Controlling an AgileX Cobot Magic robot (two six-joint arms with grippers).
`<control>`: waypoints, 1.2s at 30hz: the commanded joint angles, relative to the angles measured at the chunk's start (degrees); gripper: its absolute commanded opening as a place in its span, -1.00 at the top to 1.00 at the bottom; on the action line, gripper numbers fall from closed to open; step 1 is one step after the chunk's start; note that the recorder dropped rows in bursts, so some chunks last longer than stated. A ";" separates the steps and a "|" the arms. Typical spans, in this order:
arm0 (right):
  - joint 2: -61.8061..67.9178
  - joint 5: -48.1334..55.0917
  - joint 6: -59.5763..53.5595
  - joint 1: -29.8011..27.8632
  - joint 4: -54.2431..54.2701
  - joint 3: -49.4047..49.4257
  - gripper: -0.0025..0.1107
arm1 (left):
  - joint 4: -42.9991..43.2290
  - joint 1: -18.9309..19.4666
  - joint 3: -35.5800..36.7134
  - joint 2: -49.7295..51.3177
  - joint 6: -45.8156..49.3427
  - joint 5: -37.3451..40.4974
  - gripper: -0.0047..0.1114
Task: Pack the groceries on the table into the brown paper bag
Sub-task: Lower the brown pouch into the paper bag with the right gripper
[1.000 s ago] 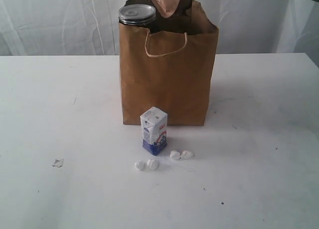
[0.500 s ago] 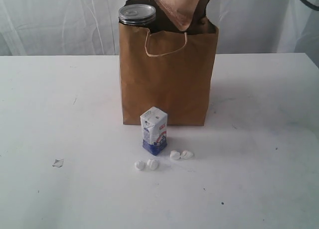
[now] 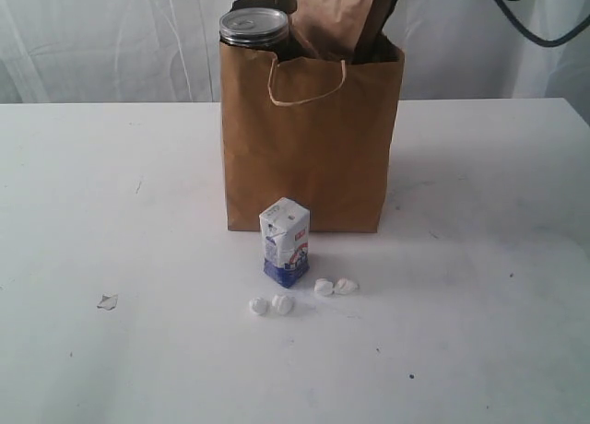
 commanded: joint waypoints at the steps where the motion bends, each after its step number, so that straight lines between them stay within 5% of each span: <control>1: -0.41 -3.19 -0.02 -0.58 -1.10 -0.20 0.96 | 1.13 -0.29 0.21 -0.24 0.15 -0.11 0.92; 13: 2.74 -1.22 -0.02 -0.58 -5.88 0.74 0.93 | 1.13 -0.29 0.21 -0.24 0.15 -0.11 0.92; 23: 3.00 -1.22 -0.02 -0.58 -5.88 0.74 0.07 | 1.13 -0.29 0.21 -0.24 0.15 -0.11 0.92; 36: 1.92 1.15 -0.02 -0.58 -5.36 0.74 -0.01 | 1.13 -0.29 0.21 -0.24 0.15 -0.11 0.92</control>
